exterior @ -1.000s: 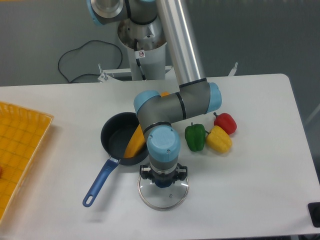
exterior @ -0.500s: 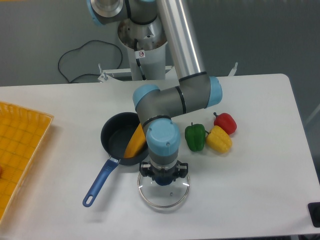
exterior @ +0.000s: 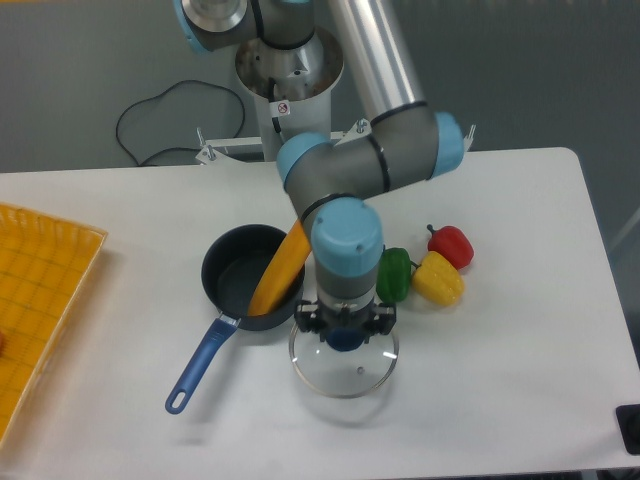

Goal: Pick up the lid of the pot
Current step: 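Lift the glass lid by its knob off the table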

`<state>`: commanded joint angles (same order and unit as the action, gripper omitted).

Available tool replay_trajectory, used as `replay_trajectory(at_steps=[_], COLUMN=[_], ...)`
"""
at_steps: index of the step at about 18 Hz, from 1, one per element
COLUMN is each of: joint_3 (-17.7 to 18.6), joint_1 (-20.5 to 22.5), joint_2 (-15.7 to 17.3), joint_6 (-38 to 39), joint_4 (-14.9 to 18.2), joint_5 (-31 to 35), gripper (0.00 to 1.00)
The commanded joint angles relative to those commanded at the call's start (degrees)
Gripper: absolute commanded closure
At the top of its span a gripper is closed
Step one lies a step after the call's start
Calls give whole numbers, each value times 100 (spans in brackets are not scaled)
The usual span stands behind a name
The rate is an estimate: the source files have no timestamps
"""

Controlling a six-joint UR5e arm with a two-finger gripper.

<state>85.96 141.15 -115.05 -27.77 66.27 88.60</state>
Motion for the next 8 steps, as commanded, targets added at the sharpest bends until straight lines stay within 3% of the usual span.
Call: replay_trajectory(at_steps=[8], joint_3=[26], joint_1=[97], joint_2=[88], joint_6=[-352], joint_4=[132], joint_5=[-53], gripper=[57])
